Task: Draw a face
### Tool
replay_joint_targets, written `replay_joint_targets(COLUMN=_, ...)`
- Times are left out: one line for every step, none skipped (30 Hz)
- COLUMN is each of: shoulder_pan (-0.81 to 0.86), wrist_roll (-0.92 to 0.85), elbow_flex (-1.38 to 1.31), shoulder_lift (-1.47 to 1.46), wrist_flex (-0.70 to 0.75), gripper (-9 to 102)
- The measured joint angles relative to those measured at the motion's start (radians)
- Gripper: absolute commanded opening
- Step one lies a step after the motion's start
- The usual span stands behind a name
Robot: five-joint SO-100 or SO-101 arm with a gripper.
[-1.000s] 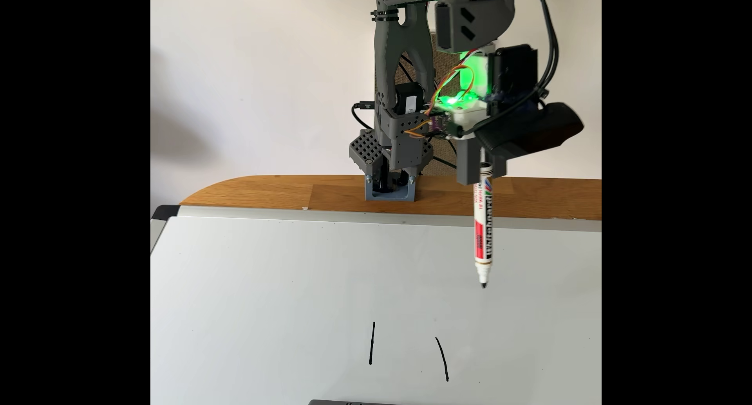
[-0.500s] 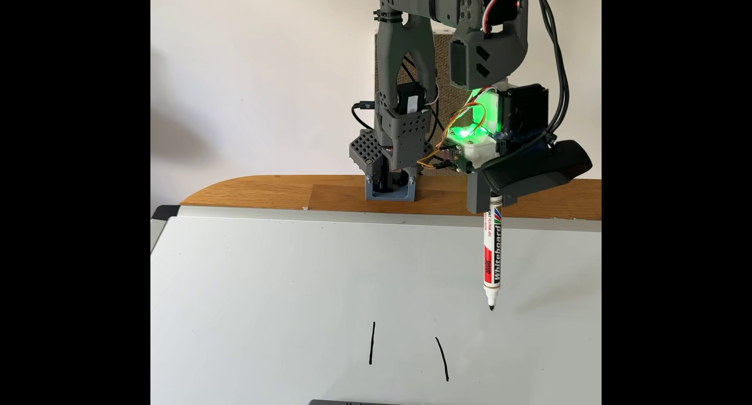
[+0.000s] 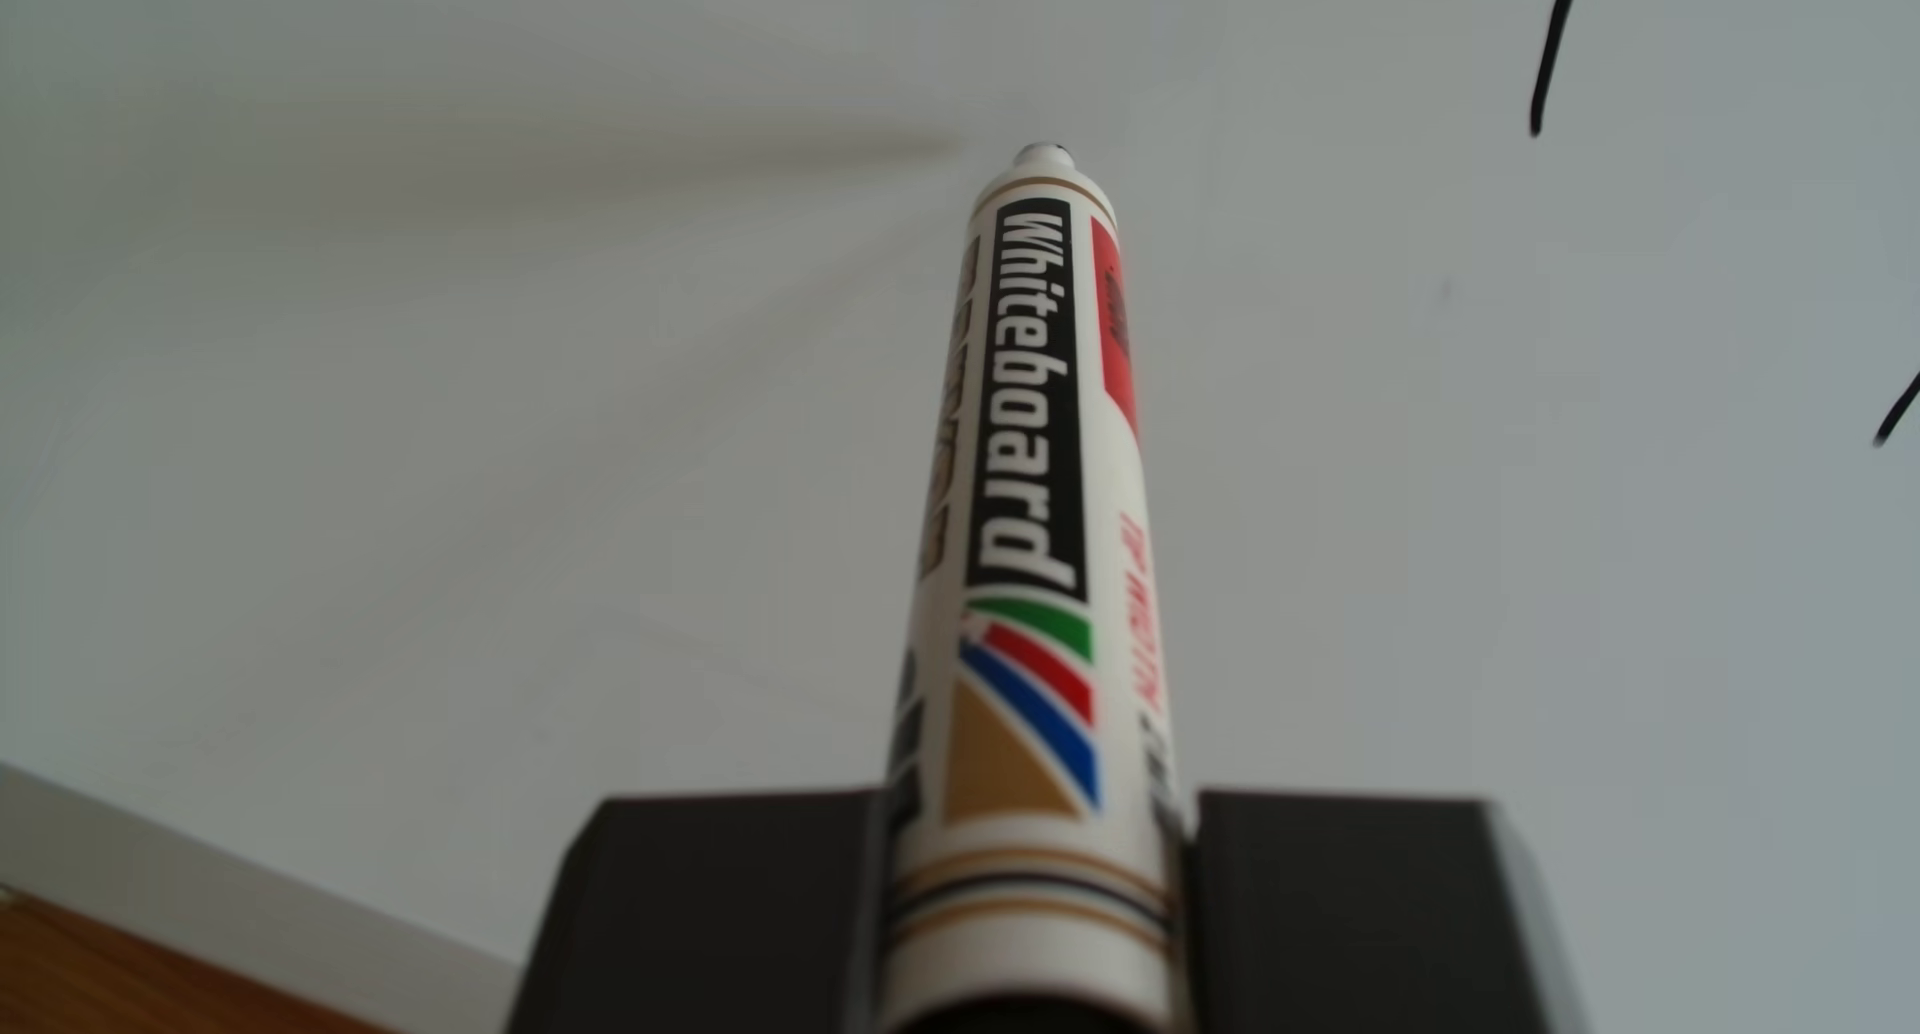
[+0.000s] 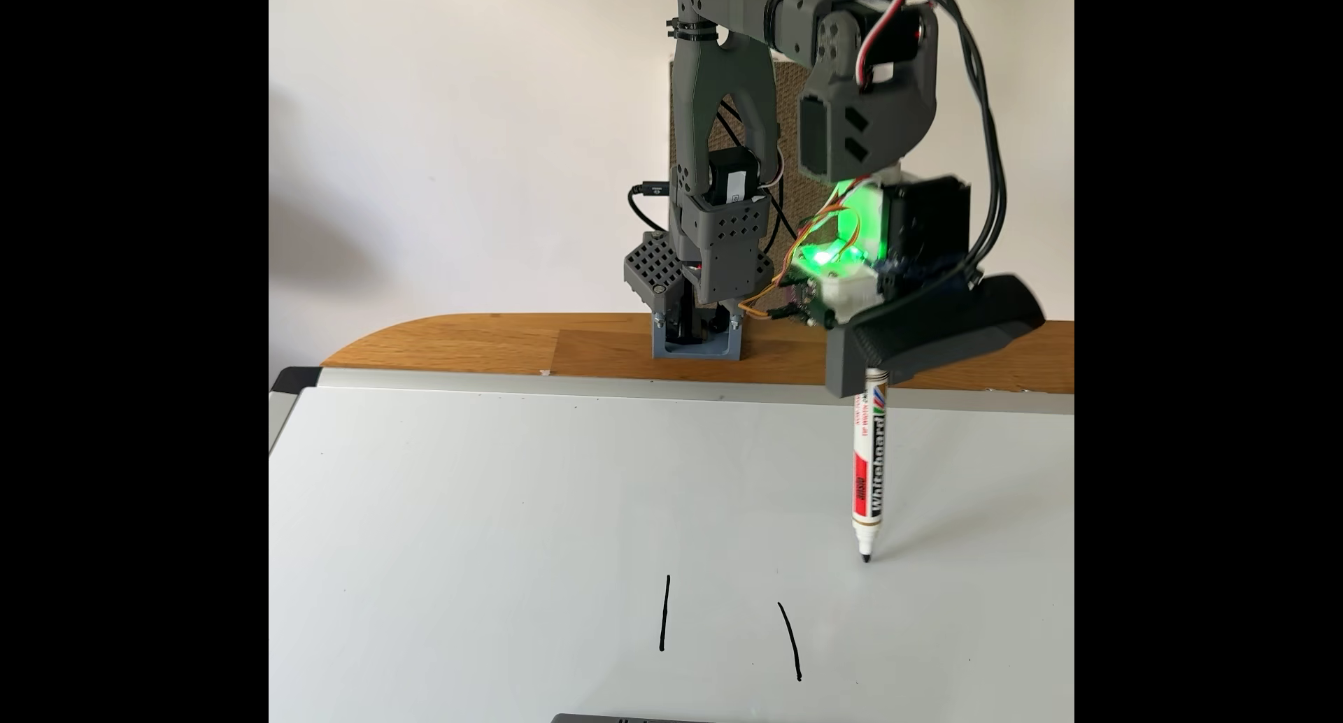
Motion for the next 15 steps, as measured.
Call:
replay_joint_targets(shoulder_pan=0.000, wrist_roll=0.000, elbow_flex=0.002, shoulder_lift=0.000, wrist_flex=-0.005, gripper=-1)
replay_joint_targets(shoulder_pan=0.000, wrist_roll=0.000, elbow_flex=0.002, shoulder_lift=0.000, wrist_flex=-0.005, gripper=-1)
replay_joint_targets(shoulder_pan=0.000, wrist_roll=0.000, elbow_flex=0.002, shoulder_lift=-0.002, wrist_flex=-0.005, gripper=-1)
replay_joint_targets(shoulder_pan=0.000, wrist_roll=0.000, elbow_flex=0.002, shoulder_lift=-0.002, wrist_flex=-0.005, gripper=-1)
replay_joint_targets(shoulder_pan=0.000, wrist_roll=0.000, elbow_flex=0.002, shoulder_lift=-0.002, wrist_flex=-0.005, gripper=-1)
replay_joint_targets(shoulder_pan=0.000, wrist_roll=0.000, elbow_flex=0.002, shoulder_lift=-0.002, wrist_flex=-0.006, gripper=-1)
replay_joint_targets(shoulder_pan=0.000, wrist_roll=0.000, elbow_flex=0.002, shoulder_lift=-0.002, wrist_flex=-0.006, gripper=-1)
replay_joint_targets(shoulder_pan=0.000, wrist_roll=0.000, elbow_flex=0.002, shoulder_lift=-0.002, wrist_flex=-0.006, gripper=-1)
replay_joint_targets(shoulder_pan=0.003, wrist_roll=0.000, elbow_flex=0.002, shoulder_lift=-0.002, wrist_flex=-0.006, gripper=-1)
replay_joint_targets(shoulder_pan=0.011, wrist_roll=0.000, elbow_flex=0.002, shoulder_lift=-0.002, wrist_flex=-0.006, gripper=-1)
replay_joint_targets(shoulder_pan=0.023, wrist_roll=0.000, elbow_flex=0.002, shoulder_lift=-0.002, wrist_flex=-0.006, gripper=-1)
replay_joint_targets(shoulder_pan=0.031, wrist_roll=0.002, elbow_flex=0.002, shoulder_lift=-0.002, wrist_flex=-0.006, gripper=-1)
replay_joint_targets(shoulder_pan=0.041, wrist_roll=0.002, elbow_flex=0.002, shoulder_lift=-0.002, wrist_flex=-0.006, gripper=-1)
replay_joint_targets(shoulder_pan=0.055, wrist_roll=0.002, elbow_flex=0.002, shoulder_lift=-0.003, wrist_flex=-0.008, gripper=-1)
replay_joint_targets(shoulder_pan=0.069, wrist_roll=0.000, elbow_flex=0.002, shoulder_lift=-0.003, wrist_flex=-0.008, gripper=-1)
